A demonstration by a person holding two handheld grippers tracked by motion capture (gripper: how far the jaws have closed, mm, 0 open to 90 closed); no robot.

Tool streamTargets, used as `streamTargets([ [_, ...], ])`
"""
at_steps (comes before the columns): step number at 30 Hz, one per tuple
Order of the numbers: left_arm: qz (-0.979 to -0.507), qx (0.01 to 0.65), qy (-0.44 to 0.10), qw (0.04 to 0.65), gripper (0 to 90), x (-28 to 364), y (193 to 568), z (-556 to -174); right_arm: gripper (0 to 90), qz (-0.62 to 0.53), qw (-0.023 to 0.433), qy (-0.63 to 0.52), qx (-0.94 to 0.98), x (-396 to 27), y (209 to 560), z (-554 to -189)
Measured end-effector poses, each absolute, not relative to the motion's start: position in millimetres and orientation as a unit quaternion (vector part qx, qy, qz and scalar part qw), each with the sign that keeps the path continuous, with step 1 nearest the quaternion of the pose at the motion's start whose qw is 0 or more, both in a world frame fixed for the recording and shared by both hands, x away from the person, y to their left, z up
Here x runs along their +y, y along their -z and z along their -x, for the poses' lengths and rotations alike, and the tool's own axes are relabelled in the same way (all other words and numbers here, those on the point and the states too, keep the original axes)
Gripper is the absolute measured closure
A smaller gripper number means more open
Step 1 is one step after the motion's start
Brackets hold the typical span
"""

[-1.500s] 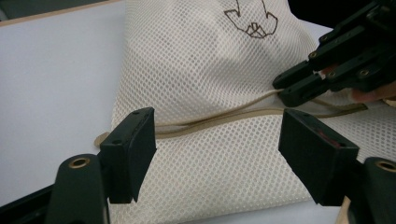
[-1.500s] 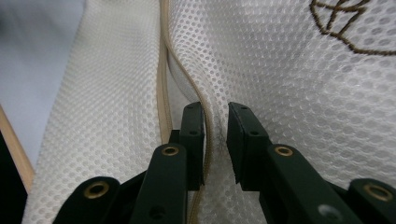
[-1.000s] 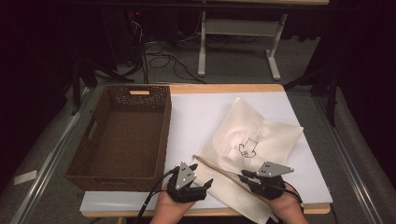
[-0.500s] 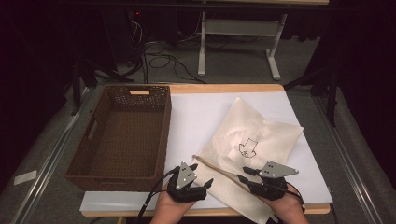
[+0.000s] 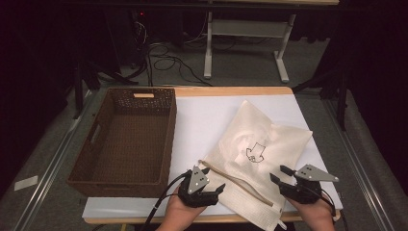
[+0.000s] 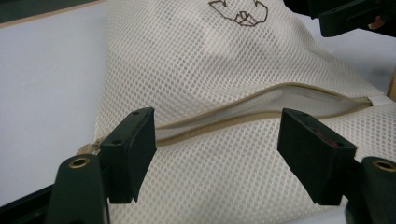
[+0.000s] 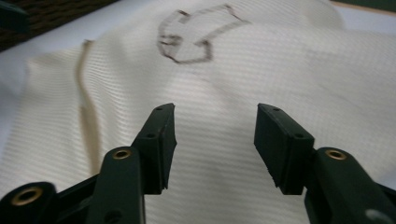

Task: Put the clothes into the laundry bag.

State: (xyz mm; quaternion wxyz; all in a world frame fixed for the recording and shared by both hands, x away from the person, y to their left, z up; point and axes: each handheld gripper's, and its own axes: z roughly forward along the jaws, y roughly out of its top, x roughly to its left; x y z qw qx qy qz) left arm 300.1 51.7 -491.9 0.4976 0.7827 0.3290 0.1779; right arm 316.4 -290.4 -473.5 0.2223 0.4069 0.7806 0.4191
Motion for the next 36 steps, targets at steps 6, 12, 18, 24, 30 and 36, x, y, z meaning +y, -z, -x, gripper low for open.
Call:
streamTargets([
  [6, -0.784, 0.320, -0.177, 0.502, 28.7, 41, 489, -309, 29.7, -0.468, 0.224, -0.389, 0.762, -316, 489, -316],
  [12, -0.783, 0.319, -0.176, 0.504, 28.8, 39, 486, -319, 20.8, -0.503, 0.199, -0.366, 0.757, -323, 504, -318],
  [18, -0.780, 0.323, -0.175, 0.507, 29.0, 43, 485, -318, 29.0, -0.493, 0.176, -0.358, 0.773, -310, 512, -324],
  [24, -0.775, 0.336, -0.177, 0.506, 29.2, 53, 485, -313, 64.5, -0.460, 0.188, -0.354, 0.792, -299, 511, -326],
  [30, -0.771, 0.345, -0.183, 0.503, 29.3, 64, 487, -310, 88.0, -0.436, 0.188, -0.344, 0.810, -303, 508, -332],
  [36, -0.776, 0.355, -0.178, 0.489, 29.8, 62, 491, -320, 89.0, -0.434, 0.206, -0.337, 0.809, -316, 504, -332],
])
